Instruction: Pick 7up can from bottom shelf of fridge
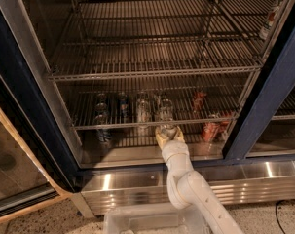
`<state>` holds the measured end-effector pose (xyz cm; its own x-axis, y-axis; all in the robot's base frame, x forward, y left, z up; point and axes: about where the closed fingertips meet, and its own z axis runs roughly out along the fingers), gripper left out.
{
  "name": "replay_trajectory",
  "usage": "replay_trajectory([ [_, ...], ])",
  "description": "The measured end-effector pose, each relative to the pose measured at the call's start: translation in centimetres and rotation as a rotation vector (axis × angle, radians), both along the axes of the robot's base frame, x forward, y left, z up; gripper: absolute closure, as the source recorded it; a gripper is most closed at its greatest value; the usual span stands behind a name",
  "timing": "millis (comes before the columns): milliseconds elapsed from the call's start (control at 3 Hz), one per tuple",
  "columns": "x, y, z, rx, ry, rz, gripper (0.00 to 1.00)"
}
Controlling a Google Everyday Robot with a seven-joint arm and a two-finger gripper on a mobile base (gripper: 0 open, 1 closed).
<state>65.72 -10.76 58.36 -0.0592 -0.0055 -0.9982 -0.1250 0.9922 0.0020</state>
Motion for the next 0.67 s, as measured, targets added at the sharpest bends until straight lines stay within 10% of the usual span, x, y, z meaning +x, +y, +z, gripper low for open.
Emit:
replay_trajectory([
  [667, -6.3, 2.1, 0.9, -0.051, -0.005, 0.049, 1.0],
])
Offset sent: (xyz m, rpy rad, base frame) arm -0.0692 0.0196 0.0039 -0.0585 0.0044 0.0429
